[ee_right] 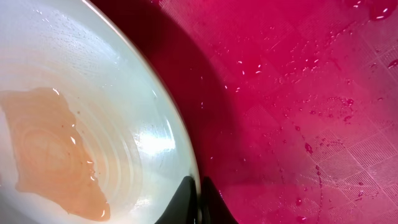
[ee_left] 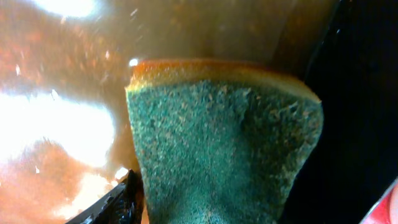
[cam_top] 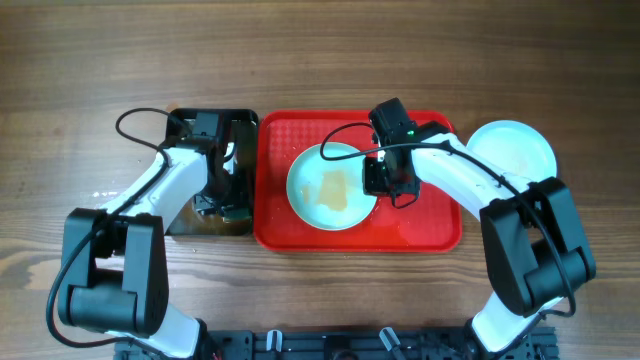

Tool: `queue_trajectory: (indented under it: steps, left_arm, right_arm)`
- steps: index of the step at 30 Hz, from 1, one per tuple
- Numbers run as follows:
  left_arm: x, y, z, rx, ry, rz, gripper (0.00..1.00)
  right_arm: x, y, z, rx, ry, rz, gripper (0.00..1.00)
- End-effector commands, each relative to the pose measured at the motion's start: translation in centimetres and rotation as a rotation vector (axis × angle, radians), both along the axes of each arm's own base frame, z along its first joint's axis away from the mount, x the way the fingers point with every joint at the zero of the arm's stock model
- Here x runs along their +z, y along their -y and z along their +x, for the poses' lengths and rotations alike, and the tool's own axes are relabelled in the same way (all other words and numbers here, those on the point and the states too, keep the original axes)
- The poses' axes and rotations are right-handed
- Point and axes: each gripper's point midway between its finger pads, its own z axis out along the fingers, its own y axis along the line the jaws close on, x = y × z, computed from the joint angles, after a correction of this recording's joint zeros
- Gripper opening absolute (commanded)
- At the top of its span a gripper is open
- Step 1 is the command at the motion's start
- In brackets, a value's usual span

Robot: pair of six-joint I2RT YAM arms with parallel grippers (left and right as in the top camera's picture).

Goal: Clean dirty plates on tray and stack at the side
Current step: 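Lift the third plate with the right gripper and stack it on the right plates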

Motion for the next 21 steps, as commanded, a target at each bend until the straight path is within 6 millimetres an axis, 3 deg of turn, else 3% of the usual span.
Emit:
queue_trajectory:
  steps: [1,5,6,7,8,12,15,16,18,19,21]
  left_arm:
    - [-0.7,1.0,-1.4,-0.005,-0.058,-0.052,0.56]
    - [-0.8,1.4,-1.3,-0.007,-0.054,-0.073,0.46]
    - [-0.8,1.4,-1.3,-0.009,-0.051,-0.074,0.36]
    - [-0.8,1.5,-1.2,-0.012,-0.048,-0.074,0.15]
    - [-0.8,1.5,-1.2,-0.012,-0.048,-0.074,0.04]
    - [-0.9,1.2,-0.9,-0.012,-0.035,-0.054,0.04]
    - [-0.5,-1.2,0.9,-0.005,0.032,0.082,0.04]
    - [-0.3,-1.7,1.6,-0.001,0.053,0.109,0.16]
    - [0.1,-1.6,3.0,0.002,0.105,0.113,0.25]
    - [0.1,-1.6,3.5,0.002,0.124,0.109,0.35]
    - [0.2,-1.5,3.6,0.003,0.129,0.109,0.38]
  right_arm:
    - [-0.1,0.6,-0.1,0.024,0.011,-0.039,0.04]
    - [-0.1,0.6,-0.1,0.024,0.012,-0.038,0.04]
    - [-0.1,0.6,-0.1,0.024,0.013,-0.038,0.04]
    - [-0.1,0.6,0.0,0.024,0.013,-0.038,0.04]
    - [-0.1,0.6,0.0,0.024,0.013,-0.038,0.04]
    - [-0.1,0.6,0.0,0.024,0.014,-0.038,0.04]
    - [-0.1,0.6,0.0,0.024,0.014,-0.038,0.05]
    - [-0.1,0.6,0.0,0.024,0.014,-0.037,0.05]
    - [-0.1,0.6,0.0,0.023,0.015,-0.037,0.05]
    - [-0.1,0.6,0.0,0.023,0.015,-0.036,0.05]
    - [-0.1,0.5,0.0,0.024,0.014,-0.033,0.05]
